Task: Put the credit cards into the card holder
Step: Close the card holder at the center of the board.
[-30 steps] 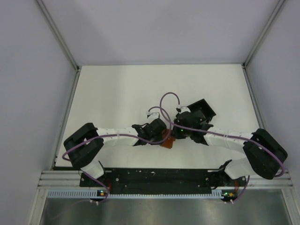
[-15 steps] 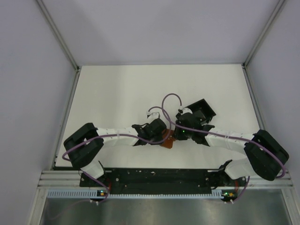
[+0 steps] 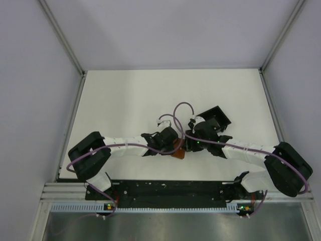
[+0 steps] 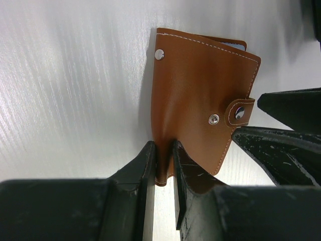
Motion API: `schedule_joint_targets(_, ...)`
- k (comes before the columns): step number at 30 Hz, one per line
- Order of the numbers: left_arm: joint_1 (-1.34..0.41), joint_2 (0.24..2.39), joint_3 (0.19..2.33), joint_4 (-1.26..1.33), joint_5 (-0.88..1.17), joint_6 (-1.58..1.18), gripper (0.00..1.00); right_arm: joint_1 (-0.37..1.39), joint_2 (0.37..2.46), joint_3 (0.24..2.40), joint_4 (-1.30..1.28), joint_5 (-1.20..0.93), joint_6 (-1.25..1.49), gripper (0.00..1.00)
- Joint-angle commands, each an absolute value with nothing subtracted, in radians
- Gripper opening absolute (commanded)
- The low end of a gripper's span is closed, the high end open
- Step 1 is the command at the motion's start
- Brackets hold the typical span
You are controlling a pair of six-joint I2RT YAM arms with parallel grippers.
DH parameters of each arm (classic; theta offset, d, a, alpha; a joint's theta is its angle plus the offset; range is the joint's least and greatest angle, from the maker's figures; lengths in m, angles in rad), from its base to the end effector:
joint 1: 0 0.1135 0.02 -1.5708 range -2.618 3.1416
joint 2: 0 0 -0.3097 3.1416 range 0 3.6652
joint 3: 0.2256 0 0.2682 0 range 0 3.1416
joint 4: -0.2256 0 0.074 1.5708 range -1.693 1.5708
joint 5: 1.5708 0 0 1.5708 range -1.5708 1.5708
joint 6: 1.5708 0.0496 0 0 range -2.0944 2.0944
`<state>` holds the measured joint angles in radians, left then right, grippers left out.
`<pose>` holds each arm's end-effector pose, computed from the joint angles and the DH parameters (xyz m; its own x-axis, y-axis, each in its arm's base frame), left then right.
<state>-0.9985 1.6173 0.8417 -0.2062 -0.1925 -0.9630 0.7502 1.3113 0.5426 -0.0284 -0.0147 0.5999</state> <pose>0.1873 -0.2733 0.1807 -0.8873 -0.1105 -0.4478 0.0687 0.9284 -0.3652 0.1872 0.1754 0.1858 -0.8210 0.0065 -0.5708 -0.2734 0.8733 0.4032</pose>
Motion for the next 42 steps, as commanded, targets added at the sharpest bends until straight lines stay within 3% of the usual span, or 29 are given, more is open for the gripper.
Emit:
schedule_joint_targets(1,-0.996,1.658,0.828,-0.328,-0.256,-0.914,0.0,0.745,1.322,0.581,0.019,-0.066,0.488,0.45)
schedule_joint_targets(8,-0.996,1.66,0.83,-0.331,-0.262,-0.904,0.0,0.744,1.38,0.617,0.003,-0.083,0.414,0.44)
schedule_joint_targets(17,-0.996,1.661,0.833,-0.328,-0.261,-0.896,0.0,0.75,1.33,0.603,0.003,-0.112,0.397,0.27)
schedule_joint_targets(27,-0.994,1.66,0.834,-0.324,-0.258,-0.897,0.0,0.778,1.336,0.621,-0.015,-0.147,0.362,0.18)
schedule_joint_targets(31,-0.996,1.66,0.831,-0.324,-0.256,-0.897,0.0,0.779,1.345,0.627,-0.034,-0.106,0.362,0.21)
schedule_joint_targets(37,-0.994,1.66,0.833,-0.315,-0.253,-0.878,0.0,0.778,1.232,0.591,-0.019,-0.098,0.218,0.49)
schedule_joint_targets(42,-0.989,1.661,0.839,-0.327,-0.265,-0.827,0.0,0.776,1.216,0.531,0.054,-0.114,0.043,0.54)
